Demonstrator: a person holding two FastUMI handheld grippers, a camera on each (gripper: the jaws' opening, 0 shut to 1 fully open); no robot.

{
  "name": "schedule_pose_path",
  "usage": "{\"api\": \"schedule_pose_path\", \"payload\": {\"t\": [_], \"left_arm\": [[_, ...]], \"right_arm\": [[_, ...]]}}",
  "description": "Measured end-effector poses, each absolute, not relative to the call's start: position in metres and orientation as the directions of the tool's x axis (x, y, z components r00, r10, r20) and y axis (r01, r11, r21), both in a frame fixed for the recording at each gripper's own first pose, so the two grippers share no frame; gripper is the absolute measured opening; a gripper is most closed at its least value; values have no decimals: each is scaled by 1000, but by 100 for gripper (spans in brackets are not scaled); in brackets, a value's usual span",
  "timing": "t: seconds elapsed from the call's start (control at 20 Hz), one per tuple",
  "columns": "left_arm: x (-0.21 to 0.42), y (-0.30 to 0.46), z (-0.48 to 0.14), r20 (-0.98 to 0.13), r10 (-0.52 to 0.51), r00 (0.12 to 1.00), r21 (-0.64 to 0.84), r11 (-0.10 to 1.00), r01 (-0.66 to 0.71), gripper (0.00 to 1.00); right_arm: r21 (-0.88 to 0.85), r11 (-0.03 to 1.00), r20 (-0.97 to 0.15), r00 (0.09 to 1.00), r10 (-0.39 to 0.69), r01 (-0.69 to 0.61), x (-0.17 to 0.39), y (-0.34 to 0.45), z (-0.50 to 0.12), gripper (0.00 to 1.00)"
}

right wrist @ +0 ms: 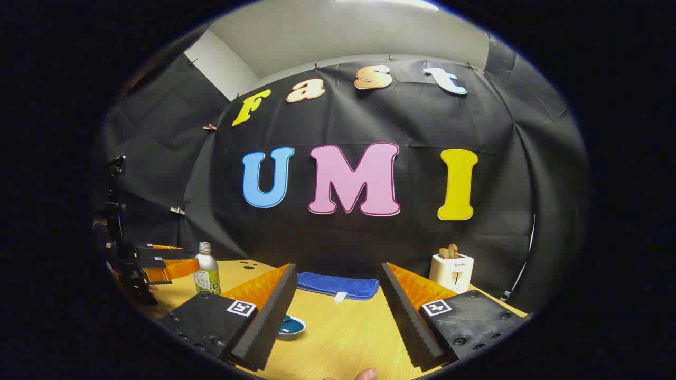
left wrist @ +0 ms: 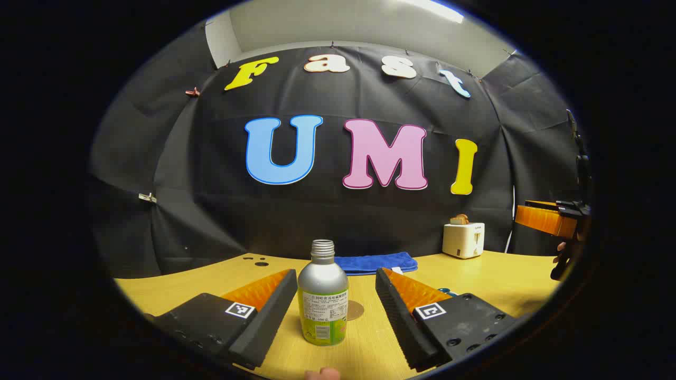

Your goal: Open the teacup lid with one hand, grasp the water bottle and pour water into the teacup with the other hand; after pouring, place the water bottle on the coaster and then close the teacup lid.

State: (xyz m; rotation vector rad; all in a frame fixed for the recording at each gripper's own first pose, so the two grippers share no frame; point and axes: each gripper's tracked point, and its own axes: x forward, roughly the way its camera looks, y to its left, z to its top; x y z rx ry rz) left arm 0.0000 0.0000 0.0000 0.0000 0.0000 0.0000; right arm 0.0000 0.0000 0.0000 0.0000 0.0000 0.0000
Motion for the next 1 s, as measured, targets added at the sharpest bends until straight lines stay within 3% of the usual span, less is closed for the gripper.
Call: {"api": "schedule_pose_path", "payload": {"t": [0.75, 0.9, 1.0], "left_arm": [[1, 1, -11, -32, 5, 999, 11, 1000, -5, 94], [2, 0, -9, -31, 1, 1000, 16, 1000, -1, 94], [3, -1, -12, -40, -1, 999, 10, 1000, 1, 94]], "right_arm": [[15, 999, -27, 999, 30, -30, 4, 9, -10, 98], [42, 995, -76, 993, 88, -85, 10, 27, -24, 98], [46, 988, -170, 974, 151, -145, 22, 45, -46, 98]]}}
